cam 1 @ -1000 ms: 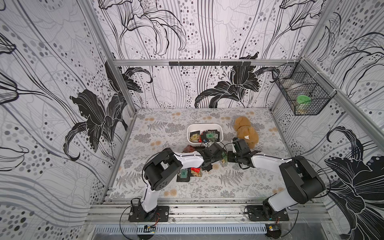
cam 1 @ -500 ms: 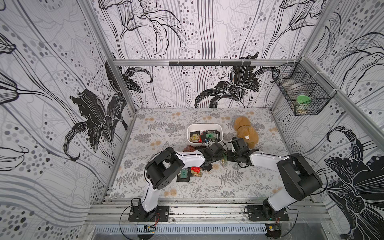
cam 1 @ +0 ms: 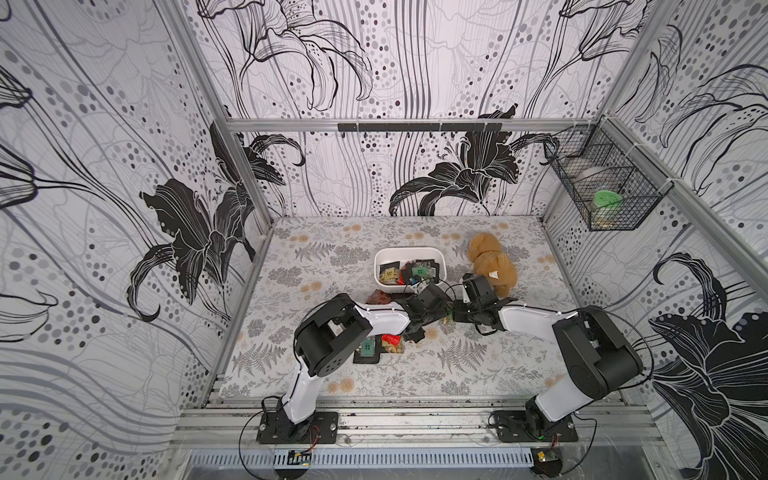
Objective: Put the tea bags into the storage box
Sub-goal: Pick up the tea bag from the center of the board.
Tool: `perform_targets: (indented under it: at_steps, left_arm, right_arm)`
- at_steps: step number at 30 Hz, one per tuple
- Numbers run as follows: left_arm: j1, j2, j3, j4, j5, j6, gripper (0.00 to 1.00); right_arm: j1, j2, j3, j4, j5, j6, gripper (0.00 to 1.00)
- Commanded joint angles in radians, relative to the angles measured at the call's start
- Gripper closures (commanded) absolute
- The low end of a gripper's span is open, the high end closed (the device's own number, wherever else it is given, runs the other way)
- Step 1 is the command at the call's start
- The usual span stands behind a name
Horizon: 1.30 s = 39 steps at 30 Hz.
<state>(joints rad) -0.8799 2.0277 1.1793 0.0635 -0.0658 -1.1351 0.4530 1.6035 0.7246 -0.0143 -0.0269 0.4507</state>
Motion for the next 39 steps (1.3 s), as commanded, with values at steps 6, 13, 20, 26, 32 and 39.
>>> perform_targets:
  at_steps: [6, 13, 20, 26, 32, 39]
  left_arm:
    - [-0.020, 0.049, -0.031, 0.024, 0.060, -0.027, 0.58]
    - [-0.025, 0.057, -0.012, 0.017, 0.055, -0.026, 0.61]
    - [-0.026, 0.066, 0.011, 0.004, 0.057, -0.022, 0.71]
    - [-0.026, 0.059, 0.020, 0.009, 0.071, -0.015, 0.85]
    - [-0.026, 0.035, -0.005, 0.021, 0.089, -0.014, 0.98]
    - [-0.033, -0.089, -0.091, 0.015, 0.085, 0.018, 1.00]
  right_arm:
    - [-0.004, 0.031, 0.008, -0.034, -0.026, -0.018, 0.92]
    - [-0.004, 0.035, 0.010, -0.031, -0.036, -0.018, 0.93]
    - [-0.004, 0.032, 0.006, -0.025, -0.042, -0.018, 0.93]
    - [-0.004, 0.019, -0.004, -0.011, -0.053, -0.018, 0.93]
    - [-0.004, -0.071, -0.058, 0.043, -0.061, -0.020, 0.92]
    - [-0.004, -0.286, -0.165, 0.112, 0.035, -0.007, 0.92]
